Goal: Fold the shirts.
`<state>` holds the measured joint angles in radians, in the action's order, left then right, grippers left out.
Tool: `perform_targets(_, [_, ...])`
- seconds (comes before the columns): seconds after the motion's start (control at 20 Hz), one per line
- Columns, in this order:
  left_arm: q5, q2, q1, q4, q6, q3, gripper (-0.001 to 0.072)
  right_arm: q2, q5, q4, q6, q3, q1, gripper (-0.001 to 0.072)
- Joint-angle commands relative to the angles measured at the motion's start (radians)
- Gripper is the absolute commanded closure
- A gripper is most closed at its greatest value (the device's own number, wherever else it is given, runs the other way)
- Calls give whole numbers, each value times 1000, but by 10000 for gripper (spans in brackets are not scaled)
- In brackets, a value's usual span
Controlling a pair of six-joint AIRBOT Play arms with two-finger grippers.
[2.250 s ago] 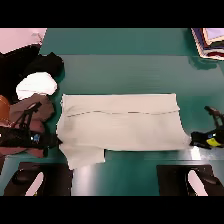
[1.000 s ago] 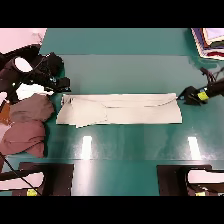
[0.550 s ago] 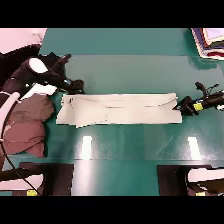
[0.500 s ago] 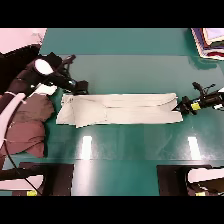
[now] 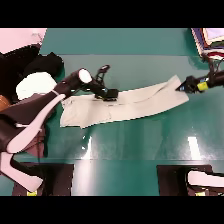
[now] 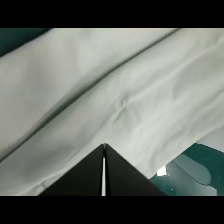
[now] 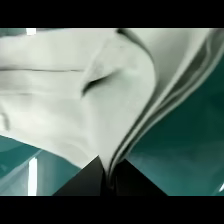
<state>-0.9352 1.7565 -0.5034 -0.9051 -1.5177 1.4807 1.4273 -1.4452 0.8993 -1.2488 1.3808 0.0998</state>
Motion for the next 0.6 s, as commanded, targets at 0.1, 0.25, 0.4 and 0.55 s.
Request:
perform_targets(0.1, [-5,151,-89,18,-27,169,683,-98,-32,-150,-64,164,-152,700])
perform_targets(0.25, [16,166,-102,30,-28,173,683,-97,-11,-196,-82,185,-241,699])
perform_targets(0.4, [-8,178,-100,-14,-37,173,683,-97,29,-248,-81,185,-310,699])
perform_targets(0.55, [-55,166,-74,-83,-74,173,683,-97,74,-253,-77,185,-370,699])
